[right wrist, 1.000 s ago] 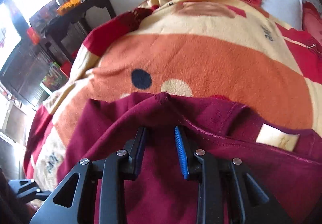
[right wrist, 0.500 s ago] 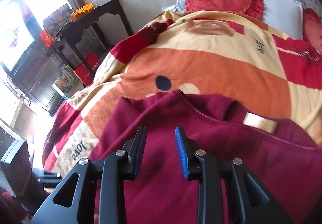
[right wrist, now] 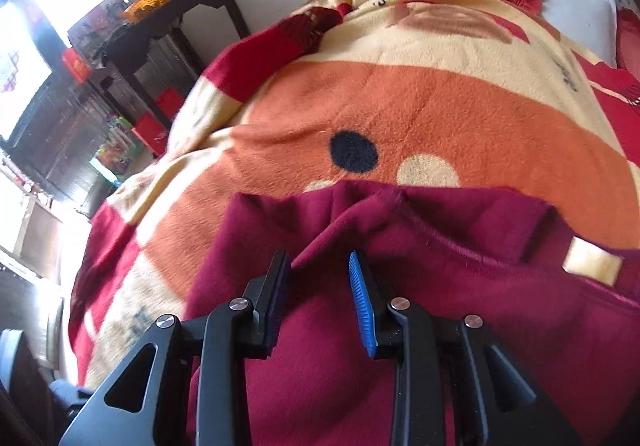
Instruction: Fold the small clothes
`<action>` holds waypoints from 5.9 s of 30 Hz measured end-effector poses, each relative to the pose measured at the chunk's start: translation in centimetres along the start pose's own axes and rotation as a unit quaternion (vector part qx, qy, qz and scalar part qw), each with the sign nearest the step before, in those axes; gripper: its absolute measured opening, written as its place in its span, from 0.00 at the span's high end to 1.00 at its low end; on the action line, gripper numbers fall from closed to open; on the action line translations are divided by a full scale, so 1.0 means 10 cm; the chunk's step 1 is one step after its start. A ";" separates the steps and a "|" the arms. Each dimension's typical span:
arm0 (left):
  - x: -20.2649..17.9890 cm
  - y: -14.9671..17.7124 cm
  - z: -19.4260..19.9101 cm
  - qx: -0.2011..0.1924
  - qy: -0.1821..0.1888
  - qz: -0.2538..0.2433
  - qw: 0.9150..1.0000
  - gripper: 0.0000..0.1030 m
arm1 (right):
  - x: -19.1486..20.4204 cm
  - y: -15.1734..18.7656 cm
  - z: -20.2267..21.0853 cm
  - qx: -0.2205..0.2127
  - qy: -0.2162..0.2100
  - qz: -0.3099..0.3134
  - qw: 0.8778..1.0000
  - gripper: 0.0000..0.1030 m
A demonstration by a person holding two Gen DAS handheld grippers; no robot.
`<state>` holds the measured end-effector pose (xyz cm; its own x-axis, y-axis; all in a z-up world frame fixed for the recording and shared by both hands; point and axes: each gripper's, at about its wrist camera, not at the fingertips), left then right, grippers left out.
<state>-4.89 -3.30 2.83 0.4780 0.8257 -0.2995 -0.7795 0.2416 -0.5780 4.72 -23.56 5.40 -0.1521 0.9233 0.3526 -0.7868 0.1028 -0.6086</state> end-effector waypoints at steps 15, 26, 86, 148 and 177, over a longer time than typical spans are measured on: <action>-0.19 -0.02 0.22 -0.022 -0.073 -0.032 0.997 0.50 | 0.01 0.35 0.57 -0.011 0.014 0.008 1.000 0.88; -0.23 -0.03 0.16 -0.019 -0.081 -0.033 0.996 0.45 | 0.00 0.34 0.10 0.036 0.010 -0.031 0.999 0.86; -0.71 -0.35 -0.04 -0.110 -0.004 -0.022 0.994 0.81 | -0.14 -0.17 0.53 0.007 -0.051 -0.109 0.993 0.40; -2.24 -0.10 -0.70 -0.002 -0.007 -0.149 0.989 0.29 | -1.73 1.68 2.20 -0.030 0.090 -0.136 0.986 0.79; -2.18 -0.26 -0.43 -0.034 -0.022 -0.137 0.990 0.28 | -1.55 1.61 2.42 -0.115 0.060 -0.182 0.975 1.00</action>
<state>-11.60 -24.10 7.61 0.6486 0.7557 -0.0907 -0.5923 0.4262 -0.6837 -20.06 -45.20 7.31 0.1940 0.8451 0.4981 -0.6179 0.4997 -0.6071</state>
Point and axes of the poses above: each gripper's, at about its wrist camera, not at the fingertips, and z roughly against the way its jaws point, x to its left, y to its underside, and after that the axes turned 7 degrees about -x, right-handed
